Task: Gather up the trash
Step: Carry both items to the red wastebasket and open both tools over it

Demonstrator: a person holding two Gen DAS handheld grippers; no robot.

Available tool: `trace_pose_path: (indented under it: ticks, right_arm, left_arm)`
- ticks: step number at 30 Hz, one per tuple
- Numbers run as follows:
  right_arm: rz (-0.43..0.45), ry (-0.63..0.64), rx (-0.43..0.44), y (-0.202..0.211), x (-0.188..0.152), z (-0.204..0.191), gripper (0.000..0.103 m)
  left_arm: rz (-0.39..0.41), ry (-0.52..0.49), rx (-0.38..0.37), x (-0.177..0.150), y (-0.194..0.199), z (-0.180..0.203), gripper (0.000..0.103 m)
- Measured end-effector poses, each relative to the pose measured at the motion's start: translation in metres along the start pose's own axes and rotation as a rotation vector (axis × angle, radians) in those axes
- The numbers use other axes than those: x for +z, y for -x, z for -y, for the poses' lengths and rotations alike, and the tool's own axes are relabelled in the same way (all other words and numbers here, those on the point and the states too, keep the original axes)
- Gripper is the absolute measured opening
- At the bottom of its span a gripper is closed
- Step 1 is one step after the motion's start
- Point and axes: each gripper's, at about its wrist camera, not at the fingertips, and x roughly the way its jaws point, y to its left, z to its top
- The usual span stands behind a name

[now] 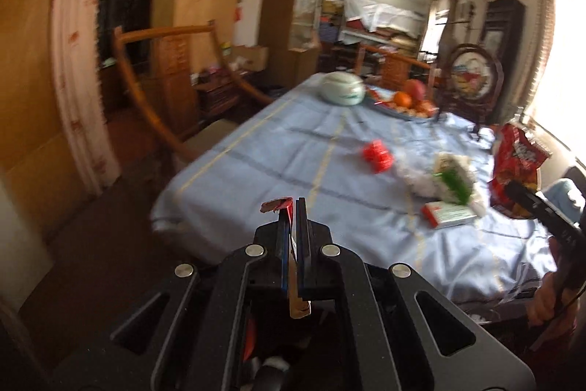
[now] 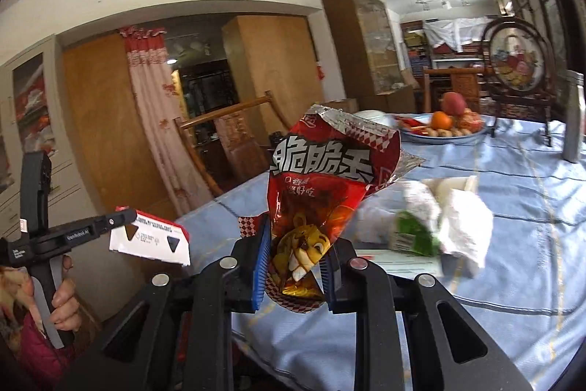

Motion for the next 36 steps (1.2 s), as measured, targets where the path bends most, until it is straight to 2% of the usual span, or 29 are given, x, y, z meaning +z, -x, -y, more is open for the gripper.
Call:
trace_pose_path:
  ticks: [4, 7, 9, 10, 11, 12, 13, 14, 15, 17, 19, 21, 23, 25, 27, 29, 33, 36]
  right_arm:
    - [-0.051, 0.021, 0.091, -0.023, -0.003, -0.021, 0.024]
    - [-0.083, 0.031, 0.121, -0.034, -0.008, -0.038, 0.024]
    - [-0.104, 0.043, 0.121, -0.040, -0.012, -0.051, 0.024]
    - [-0.115, 0.049, 0.122, -0.043, -0.013, -0.057, 0.024]
    - [-0.124, 0.053, 0.124, -0.046, -0.015, -0.063, 0.024]
    - [-0.134, 0.059, 0.127, -0.050, -0.015, -0.069, 0.024]
    - [-0.148, 0.067, 0.134, -0.056, -0.016, -0.077, 0.024]
    - [-0.161, 0.076, 0.143, -0.063, -0.017, -0.086, 0.024]
    - [-0.177, 0.087, 0.156, -0.068, -0.019, -0.096, 0.024]
    - [-0.208, 0.110, 0.180, -0.085, -0.021, -0.104, 0.024]
    - [-0.244, 0.134, 0.209, -0.102, -0.023, -0.121, 0.024]
    - [-0.278, 0.149, 0.237, -0.116, -0.028, -0.136, 0.024]
    - [-0.306, 0.158, 0.254, -0.128, -0.032, -0.147, 0.024]
    - [-0.342, 0.164, 0.272, -0.141, -0.038, -0.156, 0.024]
    - [-0.381, 0.173, 0.290, -0.153, -0.046, -0.164, 0.024]
    - [-0.422, 0.187, 0.309, -0.166, -0.055, -0.174, 0.024]
    - [-0.509, 0.226, 0.356, -0.191, -0.075, -0.197, 0.025]
    - [-0.571, 0.253, 0.381, -0.208, -0.091, -0.215, 0.025]
  left_arm:
    - [-0.094, 0.102, 0.112, -0.028, -0.008, -0.044, 0.004]
    - [-0.168, 0.172, 0.135, -0.050, -0.032, -0.074, 0.004]
    - [-0.212, 0.210, 0.124, -0.062, -0.050, -0.088, 0.007]
    - [-0.232, 0.232, 0.115, -0.068, -0.058, -0.094, 0.013]
    - [-0.250, 0.251, 0.117, -0.073, -0.066, -0.101, 0.030]
    - [-0.258, 0.265, 0.130, -0.077, -0.069, -0.106, 0.040]
    - [-0.256, 0.279, 0.154, -0.080, -0.071, -0.110, 0.056]
    - [-0.250, 0.295, 0.186, -0.082, -0.070, -0.114, 0.067]
    - [-0.248, 0.313, 0.219, -0.084, -0.071, -0.118, 0.071]
    - [-0.252, 0.358, 0.227, -0.088, -0.071, -0.125, 0.081]
    - [-0.258, 0.400, 0.200, -0.091, -0.070, -0.131, 0.083]
    - [-0.289, 0.438, 0.127, -0.099, -0.077, -0.136, 0.084]
    - [-0.318, 0.449, 0.126, -0.105, -0.083, -0.139, 0.084]
    - [-0.311, 0.446, 0.182, -0.105, -0.084, -0.142, 0.084]
    - [-0.283, 0.451, 0.270, -0.103, -0.077, -0.149, 0.085]
    - [-0.259, 0.470, 0.357, -0.103, -0.069, -0.159, 0.089]
    - [-0.234, 0.539, 0.441, -0.107, -0.059, -0.179, 0.094]
    - [-0.243, 0.574, 0.512, -0.115, -0.057, -0.195, 0.094]
